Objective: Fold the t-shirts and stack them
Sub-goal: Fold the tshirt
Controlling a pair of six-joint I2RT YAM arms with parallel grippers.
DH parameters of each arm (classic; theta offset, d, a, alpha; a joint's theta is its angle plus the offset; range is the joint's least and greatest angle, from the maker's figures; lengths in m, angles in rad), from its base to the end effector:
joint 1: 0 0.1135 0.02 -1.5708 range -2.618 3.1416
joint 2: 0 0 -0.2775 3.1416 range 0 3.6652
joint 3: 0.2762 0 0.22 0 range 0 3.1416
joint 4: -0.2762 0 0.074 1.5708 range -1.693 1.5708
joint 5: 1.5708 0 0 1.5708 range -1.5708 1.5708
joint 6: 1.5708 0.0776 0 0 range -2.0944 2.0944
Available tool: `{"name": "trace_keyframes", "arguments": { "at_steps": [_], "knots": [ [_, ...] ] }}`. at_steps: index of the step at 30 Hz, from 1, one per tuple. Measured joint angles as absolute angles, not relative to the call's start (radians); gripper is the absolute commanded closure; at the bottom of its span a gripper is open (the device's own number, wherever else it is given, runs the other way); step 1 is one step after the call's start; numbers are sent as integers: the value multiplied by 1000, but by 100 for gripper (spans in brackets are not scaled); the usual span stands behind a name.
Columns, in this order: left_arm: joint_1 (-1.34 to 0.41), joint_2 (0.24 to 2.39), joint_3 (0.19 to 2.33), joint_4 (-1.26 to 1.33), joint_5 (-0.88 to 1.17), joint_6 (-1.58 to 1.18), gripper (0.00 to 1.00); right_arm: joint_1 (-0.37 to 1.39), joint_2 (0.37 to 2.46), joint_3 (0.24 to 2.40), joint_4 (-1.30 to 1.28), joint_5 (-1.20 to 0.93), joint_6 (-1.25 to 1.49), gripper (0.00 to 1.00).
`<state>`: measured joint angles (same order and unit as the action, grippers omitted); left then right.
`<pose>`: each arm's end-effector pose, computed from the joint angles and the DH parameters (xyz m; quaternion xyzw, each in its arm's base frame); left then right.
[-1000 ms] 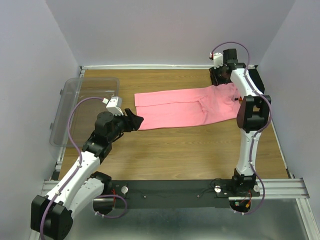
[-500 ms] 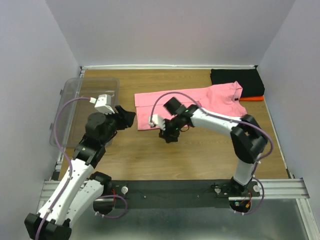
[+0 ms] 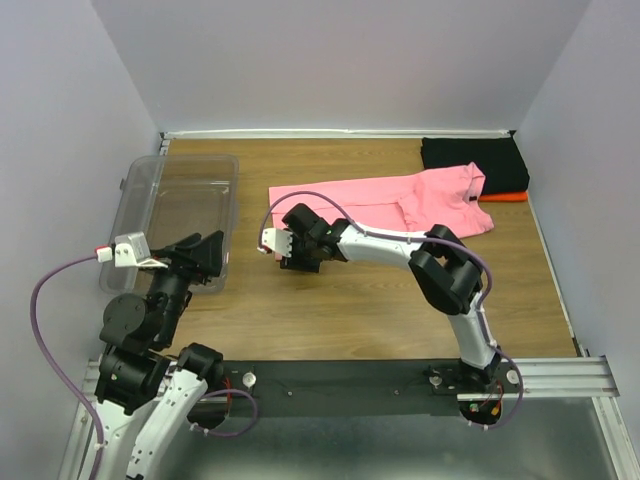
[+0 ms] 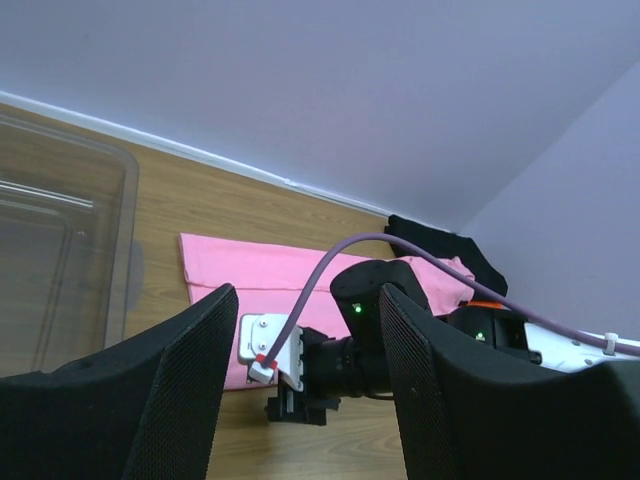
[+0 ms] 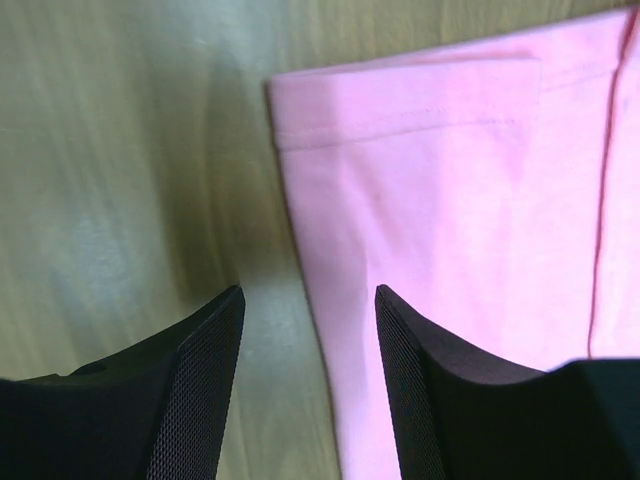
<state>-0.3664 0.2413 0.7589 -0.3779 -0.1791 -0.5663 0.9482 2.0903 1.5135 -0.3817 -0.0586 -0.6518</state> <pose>0.0551 -0.0063 0.3576 -0.1324 0.6434 -0.2856 0.6978 0.2616 0.3722 0.1653 -0.6899 0.6577 0.0721 0.2938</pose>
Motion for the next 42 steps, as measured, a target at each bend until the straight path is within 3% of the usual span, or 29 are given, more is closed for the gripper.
{"name": "trace_keyframes", "arguments": {
  "at_steps": [5, 12, 16, 17, 33, 42],
  "knots": [
    [-366, 219, 759, -411, -194, -569, 32, 948, 2129, 1540, -354, -8, -654, 46],
    [-366, 219, 759, -439, -194, -569, 32, 949, 2159, 1558, -319, 22, -646, 79],
    [-366, 219, 759, -447, -194, -569, 32, 949, 2161, 1550, -309, 22, -646, 92],
    [-366, 219, 759, -447, -194, -569, 32, 949, 2160, 1544, -302, 22, -648, 100],
    [-366, 226, 755, -437, -168, -570, 32, 966, 2000, 1344, -364, -244, -678, 99],
    [-366, 250, 738, -401, -137, -570, 32, 1114, 1913, 1238, -431, -321, -714, 99]
  ]
}}
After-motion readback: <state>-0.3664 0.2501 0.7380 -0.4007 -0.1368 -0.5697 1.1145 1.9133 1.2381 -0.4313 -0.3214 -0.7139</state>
